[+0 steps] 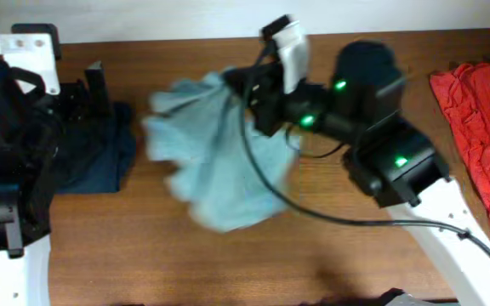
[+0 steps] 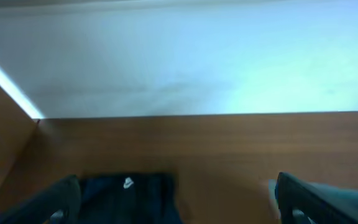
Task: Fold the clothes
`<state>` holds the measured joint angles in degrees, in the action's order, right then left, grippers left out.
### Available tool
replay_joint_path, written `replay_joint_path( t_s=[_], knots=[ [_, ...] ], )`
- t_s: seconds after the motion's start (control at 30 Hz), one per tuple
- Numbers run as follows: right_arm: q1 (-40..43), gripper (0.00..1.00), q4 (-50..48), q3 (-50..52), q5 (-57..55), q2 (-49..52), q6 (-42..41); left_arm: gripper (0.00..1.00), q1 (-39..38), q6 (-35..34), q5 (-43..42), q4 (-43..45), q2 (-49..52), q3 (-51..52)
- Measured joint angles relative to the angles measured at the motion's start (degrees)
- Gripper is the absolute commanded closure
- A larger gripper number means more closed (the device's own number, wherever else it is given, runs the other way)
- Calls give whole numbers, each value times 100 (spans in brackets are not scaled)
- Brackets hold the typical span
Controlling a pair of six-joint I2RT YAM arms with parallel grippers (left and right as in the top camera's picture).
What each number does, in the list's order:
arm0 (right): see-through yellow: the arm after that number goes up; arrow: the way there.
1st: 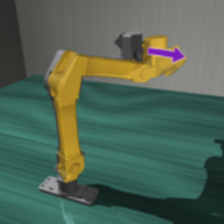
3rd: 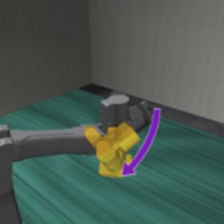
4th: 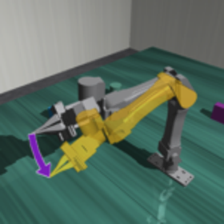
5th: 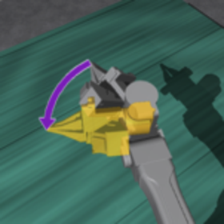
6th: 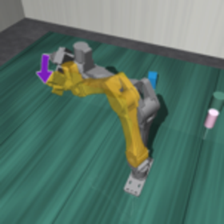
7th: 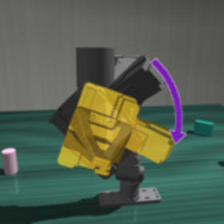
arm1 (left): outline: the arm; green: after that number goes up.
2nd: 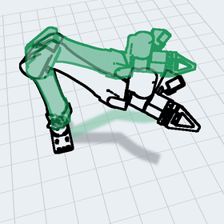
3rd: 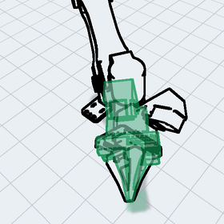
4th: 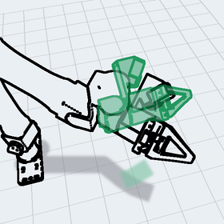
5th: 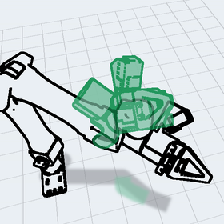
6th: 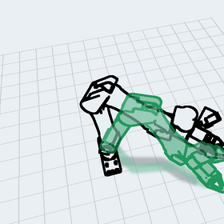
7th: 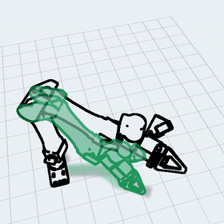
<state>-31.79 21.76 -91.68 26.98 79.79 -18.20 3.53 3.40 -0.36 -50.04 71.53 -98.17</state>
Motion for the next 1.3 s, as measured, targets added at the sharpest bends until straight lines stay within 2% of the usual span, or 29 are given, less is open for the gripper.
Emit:
replay_joint_path(
  t_s=[0.13, 0.23, 0.33, 0.37, 0.43, 0.5, 0.63, 0.77, 0.87, 1.0, 1.17, 1.23, 1.3],
  knots=[
    [96, 96, 229, 0, -315, 9, 2, 0, 15, 70, 26, -188, 70, 2],
    [485, 96, 479, -2, -433, 9, 2, 1, 15, 133, 44, -208, 85, 2],
    [1080, 94, 1248, -4, -811, 15, 11, 1, 15, 153, 44, -238, 87, 2],
    [1252, 86, 1456, -4, -946, 22, 24, 1, 15, 155, 44, -254, 98, 2],
    [1679, 35, 2039, -4, -1257, 81, 105, 1, 15, 155, 46, -271, 133, 2],
    [2004, 29, 2476, -11, -1414, 184, 221, 1, 15, 157, 46, -295, 192, 2],
    [2629, 29, 3333, -9, -1679, 638, 466, 1, 15, 168, 33, -413, 413, 2],
    [2970, 28, 3703, -9, -1781, 997, 522, 1, 15, 173, -94, -846, 734, 2],
    [3012, 28, 3744, -9, -1799, 1043, 533, 1, 15, 173, -260, -1147, 992, 2],
    [3010, 34, 4127, -15, -1792, 1187, 494, 1, 15, 173, -789, -1416, 1432, 2],
    [2951, 37, 4920, 55, -1740, 1996, 199, 1, 15, 173, -1298, -1679, 1932, 2],
    [2850, 37, 4913, 317, -1751, 2649, 111, 1, 15, 173, -1410, -1685, 2225, 2],
    [2830, 37, 4872, 378, -1779, 2791, 83, 1, 15, 173, -1462, -1692, 2367, 2]
  ],
)
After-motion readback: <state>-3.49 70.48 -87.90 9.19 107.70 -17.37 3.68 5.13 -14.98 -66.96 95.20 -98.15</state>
